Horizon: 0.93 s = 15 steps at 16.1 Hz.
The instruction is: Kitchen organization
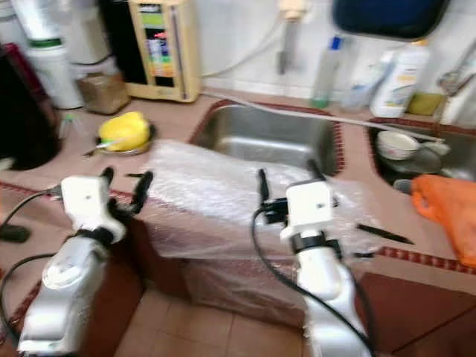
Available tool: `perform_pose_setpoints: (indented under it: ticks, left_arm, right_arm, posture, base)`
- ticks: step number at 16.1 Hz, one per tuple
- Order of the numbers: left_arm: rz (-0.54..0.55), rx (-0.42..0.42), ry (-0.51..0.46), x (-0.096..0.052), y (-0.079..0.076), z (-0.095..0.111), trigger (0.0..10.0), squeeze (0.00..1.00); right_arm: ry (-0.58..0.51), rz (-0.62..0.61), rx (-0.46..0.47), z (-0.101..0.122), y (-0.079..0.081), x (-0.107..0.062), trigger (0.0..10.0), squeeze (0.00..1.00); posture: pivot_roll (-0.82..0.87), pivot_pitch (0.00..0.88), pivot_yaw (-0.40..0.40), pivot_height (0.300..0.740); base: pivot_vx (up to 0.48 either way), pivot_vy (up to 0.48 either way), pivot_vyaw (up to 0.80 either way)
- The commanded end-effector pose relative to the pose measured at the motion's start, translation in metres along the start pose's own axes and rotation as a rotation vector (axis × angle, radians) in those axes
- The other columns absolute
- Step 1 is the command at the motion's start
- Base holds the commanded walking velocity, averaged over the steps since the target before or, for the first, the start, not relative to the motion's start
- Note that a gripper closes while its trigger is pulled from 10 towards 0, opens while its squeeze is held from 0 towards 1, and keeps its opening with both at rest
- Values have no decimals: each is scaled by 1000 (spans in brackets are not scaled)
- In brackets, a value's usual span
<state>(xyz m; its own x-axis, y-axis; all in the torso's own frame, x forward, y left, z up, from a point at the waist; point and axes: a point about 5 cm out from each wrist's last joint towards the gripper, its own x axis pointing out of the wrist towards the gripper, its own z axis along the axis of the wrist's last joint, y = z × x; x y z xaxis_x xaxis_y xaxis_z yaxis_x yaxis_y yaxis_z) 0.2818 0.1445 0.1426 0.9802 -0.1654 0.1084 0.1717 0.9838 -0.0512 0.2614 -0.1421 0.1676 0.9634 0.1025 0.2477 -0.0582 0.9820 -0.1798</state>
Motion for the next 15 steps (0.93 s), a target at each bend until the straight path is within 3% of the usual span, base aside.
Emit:
perform_pose_setpoints:
  ticks: [1, 12, 15]
  left_arm:
    - [-4, 26, -14, 1, 2, 5, 10000, 0]
    - [-2, 29, -5, -2, 2, 3, 10000, 0]
    - [22, 26, 1, -3, 3, 2, 10000, 0]
  right_arm:
    - [-7, -2, 15, 1, 1, 2, 10000, 0]
    - [-8, 0, 18, 0, 2, 2, 10000, 0]
    - [-8, 4, 17, 0, 2, 1, 10000, 0]
  posture:
    - [49, 13, 3, 740]
    - [54, 19, 3, 740]
    - [55, 23, 1, 740]
  base:
    - [356, 0, 0]
    - [350, 0, 0]
    - [0, 0, 0]
